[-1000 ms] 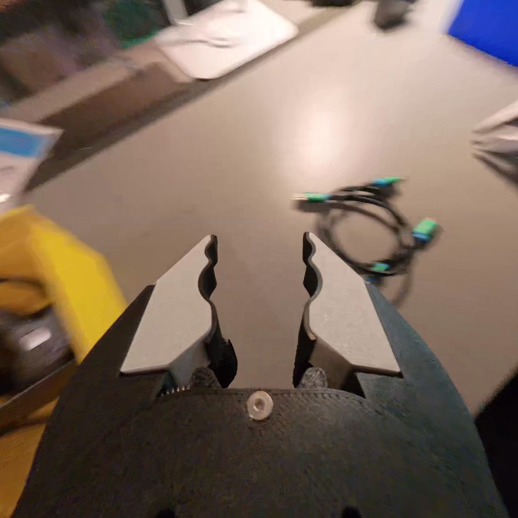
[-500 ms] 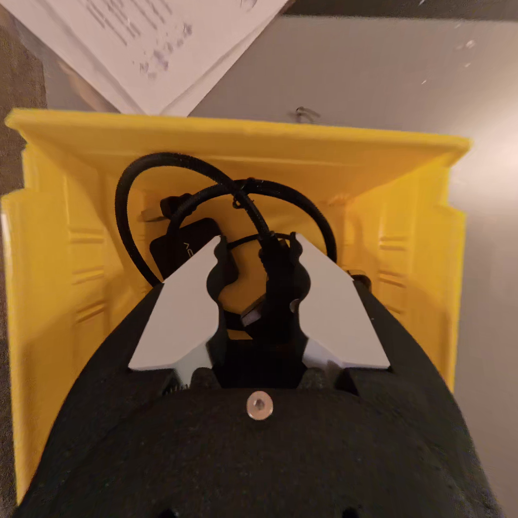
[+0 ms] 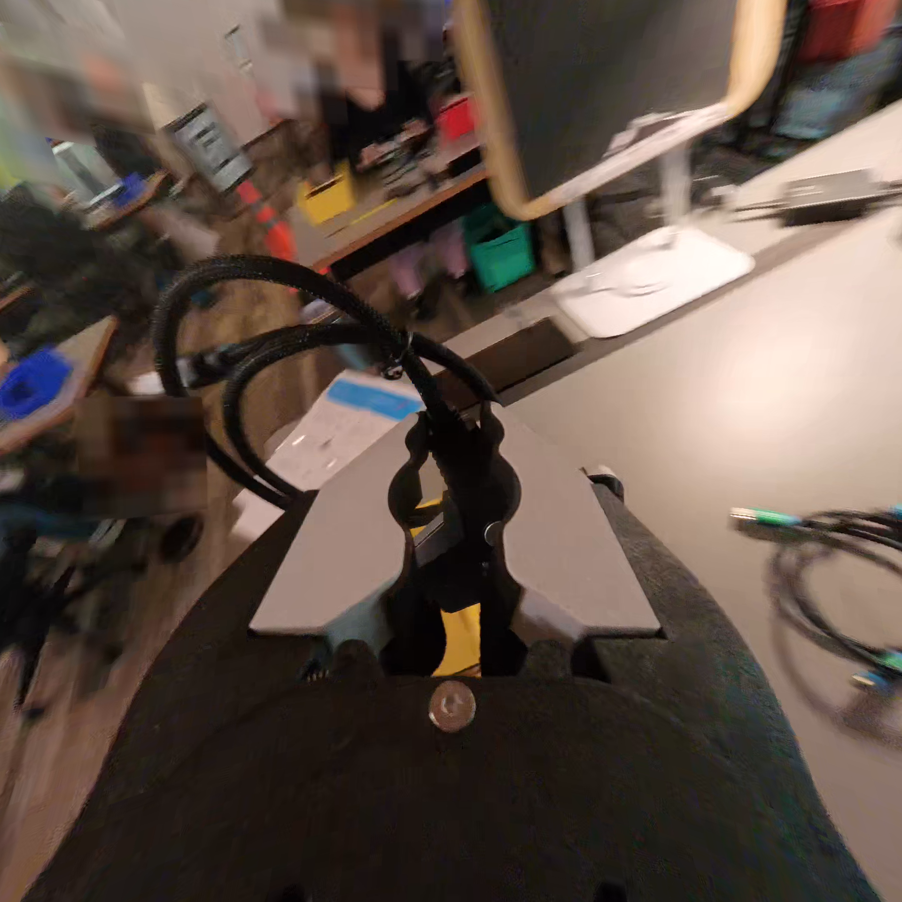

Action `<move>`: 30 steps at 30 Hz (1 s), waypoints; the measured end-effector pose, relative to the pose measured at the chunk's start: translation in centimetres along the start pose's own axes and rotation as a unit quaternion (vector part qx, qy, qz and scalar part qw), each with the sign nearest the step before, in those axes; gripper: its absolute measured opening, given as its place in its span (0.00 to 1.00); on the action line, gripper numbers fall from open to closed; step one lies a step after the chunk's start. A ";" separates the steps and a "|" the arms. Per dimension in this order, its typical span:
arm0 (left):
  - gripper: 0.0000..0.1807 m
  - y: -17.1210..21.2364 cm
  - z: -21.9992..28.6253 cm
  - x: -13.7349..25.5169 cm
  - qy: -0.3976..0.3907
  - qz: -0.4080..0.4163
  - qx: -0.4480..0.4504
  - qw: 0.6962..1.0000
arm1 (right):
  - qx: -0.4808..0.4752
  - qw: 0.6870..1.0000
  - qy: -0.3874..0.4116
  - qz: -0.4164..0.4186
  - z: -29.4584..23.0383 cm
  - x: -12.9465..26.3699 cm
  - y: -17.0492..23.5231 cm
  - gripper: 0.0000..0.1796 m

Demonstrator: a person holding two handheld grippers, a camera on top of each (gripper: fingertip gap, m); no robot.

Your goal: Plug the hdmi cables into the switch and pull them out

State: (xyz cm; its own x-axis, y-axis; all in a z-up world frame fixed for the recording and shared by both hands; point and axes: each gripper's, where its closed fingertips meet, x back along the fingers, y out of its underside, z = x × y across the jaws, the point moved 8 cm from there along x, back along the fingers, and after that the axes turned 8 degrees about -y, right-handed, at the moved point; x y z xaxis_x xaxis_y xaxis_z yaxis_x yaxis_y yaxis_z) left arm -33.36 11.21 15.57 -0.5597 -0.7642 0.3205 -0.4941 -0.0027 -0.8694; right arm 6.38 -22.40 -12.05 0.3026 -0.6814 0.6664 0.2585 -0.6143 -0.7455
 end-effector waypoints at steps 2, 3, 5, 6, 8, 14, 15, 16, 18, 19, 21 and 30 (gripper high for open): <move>0.12 -2.5 5.4 0.2 0.086 0.011 -0.036 0.996 | 0.002 1.000 0.002 0.002 0.0 0.0 0.0 0.14; 0.12 -3.1 8.3 -0.3 0.127 0.009 -0.058 0.990 | 0.003 1.000 0.004 0.003 -0.1 0.1 0.0 0.14; 0.12 -3.4 14.2 -1.8 0.205 -0.002 -0.090 0.975 | 0.009 1.000 0.011 0.004 -0.2 0.1 0.0 0.14; 0.12 -3.1 17.2 -2.9 0.242 -0.009 -0.100 0.965 | 0.014 1.000 0.014 0.002 -0.3 0.1 0.0 0.14; 0.12 -2.2 23.0 -5.2 0.312 -0.027 -0.109 0.943 | 0.024 1.000 0.020 0.000 -0.5 0.2 0.2 0.14; 0.12 1.3 36.2 -11.1 0.436 -0.092 -0.115 0.888 | 0.032 0.999 0.016 0.001 -0.8 0.5 0.4 0.14; 0.12 1.6 37.5 -11.6 0.451 -0.098 -0.111 0.880 | 0.032 0.999 0.013 -0.001 -0.8 0.4 0.4 0.14; 0.12 1.8 38.5 -12.1 0.461 -0.104 -0.107 0.875 | 0.032 0.999 0.008 -0.002 -0.8 0.4 0.4 0.14; 0.12 2.3 40.0 -13.0 0.470 -0.111 -0.097 0.870 | 0.030 1.000 -0.003 -0.004 -0.8 0.2 0.3 0.14; 0.12 2.6 40.6 -13.4 0.475 -0.112 -0.091 0.868 | 0.028 1.000 -0.011 -0.004 -0.8 0.2 0.2 0.14; 0.11 3.5 41.3 -14.1 0.482 -0.114 -0.084 0.865 | 0.021 0.999 -0.028 -0.006 -0.7 0.0 0.1 0.14; 0.27 6.4 29.5 -15.4 0.355 -0.005 0.016 0.935 | 0.037 0.993 -0.106 0.048 -0.4 -1.0 -3.8 0.26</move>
State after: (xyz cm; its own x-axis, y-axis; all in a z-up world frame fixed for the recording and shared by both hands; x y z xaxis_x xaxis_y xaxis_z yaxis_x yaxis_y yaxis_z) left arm -8.30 3.97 -6.06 -0.8614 -0.1435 0.4871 -0.4875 -0.0350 -0.8724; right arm 4.72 -19.50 -9.88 0.5135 -0.6315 0.5809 0.2829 -0.5146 -0.8094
